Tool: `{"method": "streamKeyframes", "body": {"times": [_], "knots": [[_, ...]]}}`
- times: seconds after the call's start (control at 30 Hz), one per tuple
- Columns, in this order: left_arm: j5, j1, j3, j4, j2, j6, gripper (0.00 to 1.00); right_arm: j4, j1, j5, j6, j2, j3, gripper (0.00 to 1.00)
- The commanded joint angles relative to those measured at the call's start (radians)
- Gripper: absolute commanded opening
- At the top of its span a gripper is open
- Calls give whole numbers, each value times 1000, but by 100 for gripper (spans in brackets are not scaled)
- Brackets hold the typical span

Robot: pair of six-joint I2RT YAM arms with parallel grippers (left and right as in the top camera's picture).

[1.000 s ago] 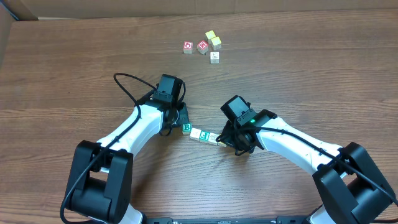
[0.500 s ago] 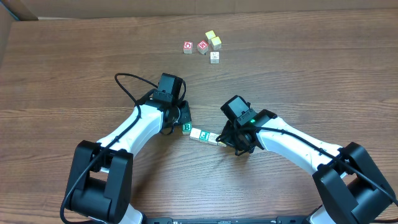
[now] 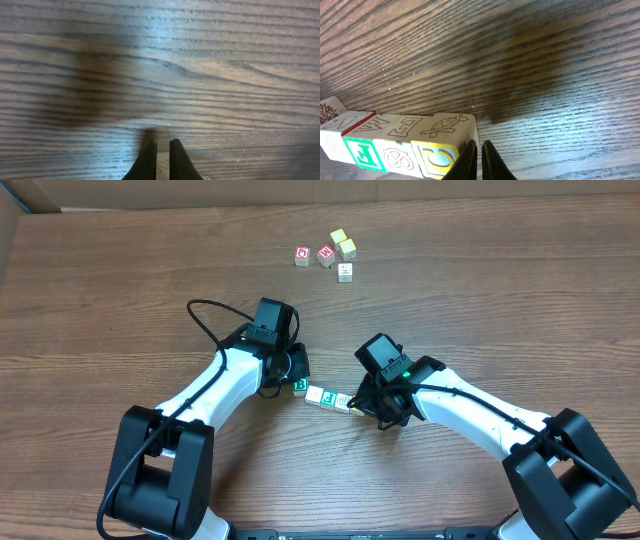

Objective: Flip 5 blocks

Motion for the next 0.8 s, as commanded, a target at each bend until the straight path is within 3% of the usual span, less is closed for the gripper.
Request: {"method": "streamKeyframes", "body": {"times": [0.0,0.77], "knots": [[35,-8,6,-11,10,2,4,5,5,2,-4,3,-6,8],[98,-8,6,-40,10,41,4,5,5,10,-4,3,-6,8]]}}
